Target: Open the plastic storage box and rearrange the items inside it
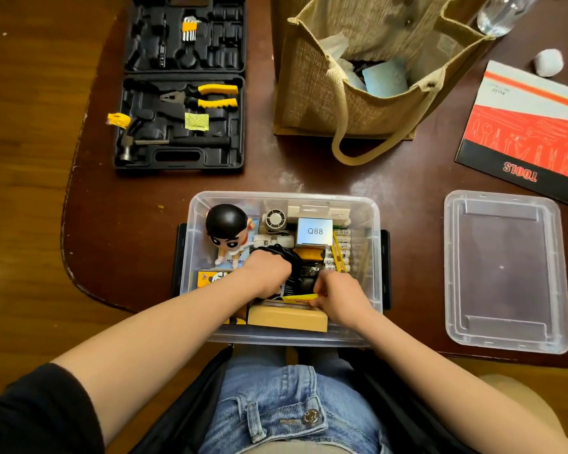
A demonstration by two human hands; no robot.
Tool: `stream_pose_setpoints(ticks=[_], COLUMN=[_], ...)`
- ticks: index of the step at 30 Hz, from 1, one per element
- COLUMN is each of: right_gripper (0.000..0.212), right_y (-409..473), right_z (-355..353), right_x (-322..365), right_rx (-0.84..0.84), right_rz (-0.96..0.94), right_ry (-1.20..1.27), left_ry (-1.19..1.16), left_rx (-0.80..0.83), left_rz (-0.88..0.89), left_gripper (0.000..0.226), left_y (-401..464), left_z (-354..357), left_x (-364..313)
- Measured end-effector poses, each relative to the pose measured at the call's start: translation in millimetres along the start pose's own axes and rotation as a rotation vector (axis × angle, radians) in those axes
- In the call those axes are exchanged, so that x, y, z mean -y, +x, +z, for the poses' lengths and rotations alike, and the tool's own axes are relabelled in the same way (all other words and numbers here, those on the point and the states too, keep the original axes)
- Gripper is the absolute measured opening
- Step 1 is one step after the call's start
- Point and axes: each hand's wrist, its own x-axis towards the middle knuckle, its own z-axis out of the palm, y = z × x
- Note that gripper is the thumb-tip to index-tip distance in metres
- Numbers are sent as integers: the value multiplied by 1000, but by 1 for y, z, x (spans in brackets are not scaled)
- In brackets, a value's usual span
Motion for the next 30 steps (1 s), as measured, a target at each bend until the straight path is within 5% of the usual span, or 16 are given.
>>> stream_pose_setpoints(ticks=[9, 19, 30], right_gripper=[31, 37, 41], right_y=[1, -1, -4], right_z=[7, 8, 11], right_x=[5, 1, -1], right_rx=[-65, -98, -153], right_rz=[61, 125, 124], right_ry=[-116, 149, 198], left_ry=[8, -237, 120], left_rx=[-5, -108, -148], left_rz=[13, 19, 129], left_gripper=[13, 12, 12], left_y=[-2, -9, -10], left_z=[-2, -2, 2], left_x=[-1, -7, -19])
